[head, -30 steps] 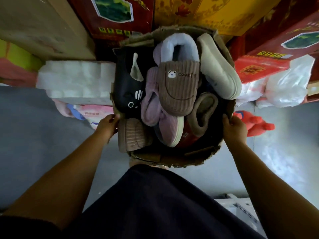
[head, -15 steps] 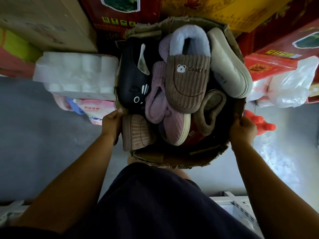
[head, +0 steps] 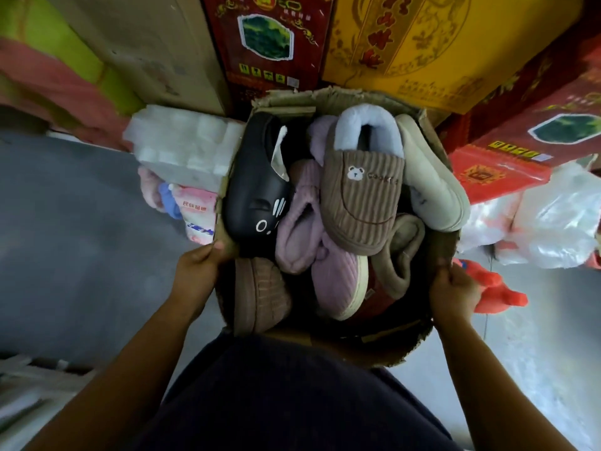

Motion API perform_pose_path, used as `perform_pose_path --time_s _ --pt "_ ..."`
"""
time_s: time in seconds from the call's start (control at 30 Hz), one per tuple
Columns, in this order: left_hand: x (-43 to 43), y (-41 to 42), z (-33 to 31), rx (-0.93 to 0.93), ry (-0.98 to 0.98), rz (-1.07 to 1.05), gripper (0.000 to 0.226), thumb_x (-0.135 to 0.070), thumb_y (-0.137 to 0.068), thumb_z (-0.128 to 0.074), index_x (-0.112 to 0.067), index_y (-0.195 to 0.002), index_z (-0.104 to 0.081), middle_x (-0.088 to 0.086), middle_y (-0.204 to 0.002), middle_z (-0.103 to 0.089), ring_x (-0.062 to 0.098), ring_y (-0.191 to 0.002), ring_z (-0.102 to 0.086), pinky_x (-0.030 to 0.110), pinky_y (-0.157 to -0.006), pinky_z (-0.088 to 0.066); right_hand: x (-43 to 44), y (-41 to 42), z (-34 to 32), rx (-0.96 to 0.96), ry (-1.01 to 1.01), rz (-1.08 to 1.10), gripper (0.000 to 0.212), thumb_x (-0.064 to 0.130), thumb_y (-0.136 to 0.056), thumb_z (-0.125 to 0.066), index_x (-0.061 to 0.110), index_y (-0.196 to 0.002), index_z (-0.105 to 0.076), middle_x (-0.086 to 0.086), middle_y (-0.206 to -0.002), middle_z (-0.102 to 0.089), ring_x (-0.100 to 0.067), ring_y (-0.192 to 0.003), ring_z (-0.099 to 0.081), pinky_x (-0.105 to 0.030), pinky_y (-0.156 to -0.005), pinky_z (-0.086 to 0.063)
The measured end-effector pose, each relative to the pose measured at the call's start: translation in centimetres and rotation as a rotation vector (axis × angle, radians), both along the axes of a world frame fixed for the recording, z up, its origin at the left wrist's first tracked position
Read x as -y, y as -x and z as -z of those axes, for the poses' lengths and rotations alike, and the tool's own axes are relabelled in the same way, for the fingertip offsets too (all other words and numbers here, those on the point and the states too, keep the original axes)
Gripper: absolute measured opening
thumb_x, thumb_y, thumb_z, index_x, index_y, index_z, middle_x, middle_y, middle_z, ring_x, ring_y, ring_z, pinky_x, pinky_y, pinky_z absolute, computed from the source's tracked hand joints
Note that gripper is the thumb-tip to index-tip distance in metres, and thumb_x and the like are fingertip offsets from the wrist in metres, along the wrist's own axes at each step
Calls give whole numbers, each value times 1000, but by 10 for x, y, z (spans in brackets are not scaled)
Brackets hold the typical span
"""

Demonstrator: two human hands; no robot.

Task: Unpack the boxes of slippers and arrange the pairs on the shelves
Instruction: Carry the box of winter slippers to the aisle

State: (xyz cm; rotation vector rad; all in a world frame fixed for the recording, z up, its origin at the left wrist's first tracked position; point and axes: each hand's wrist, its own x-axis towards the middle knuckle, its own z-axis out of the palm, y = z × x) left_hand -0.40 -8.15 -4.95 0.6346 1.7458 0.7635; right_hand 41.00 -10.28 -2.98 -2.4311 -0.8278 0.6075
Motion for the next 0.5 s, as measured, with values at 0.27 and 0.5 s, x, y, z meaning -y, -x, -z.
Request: perform_pose_path --time_s 0.27,0.5 --pt "116 -6 -15 -84 -5 -222 33 -42 -98 -61 -14 -84 -73 14 -89 -70 27 -87 -64 49 -82 -54 31 -38 -2 -93 -23 -283 42 36 -97 -56 -1 -80 -62 -25 -78 -64 -38 -71 -59 -48 -71 -53" --pt "221 -3 -43 -104 -13 -460 31 -38 -102 -58 -26 -81 -78 22 -94 -72 32 -87 -66 52 -84 -53 30 -11 -12 -113 0 -526 42 33 -100 -56 -1 -74 -57 -22 -70 -60 -28 -66 -52 -35 -60 -41"
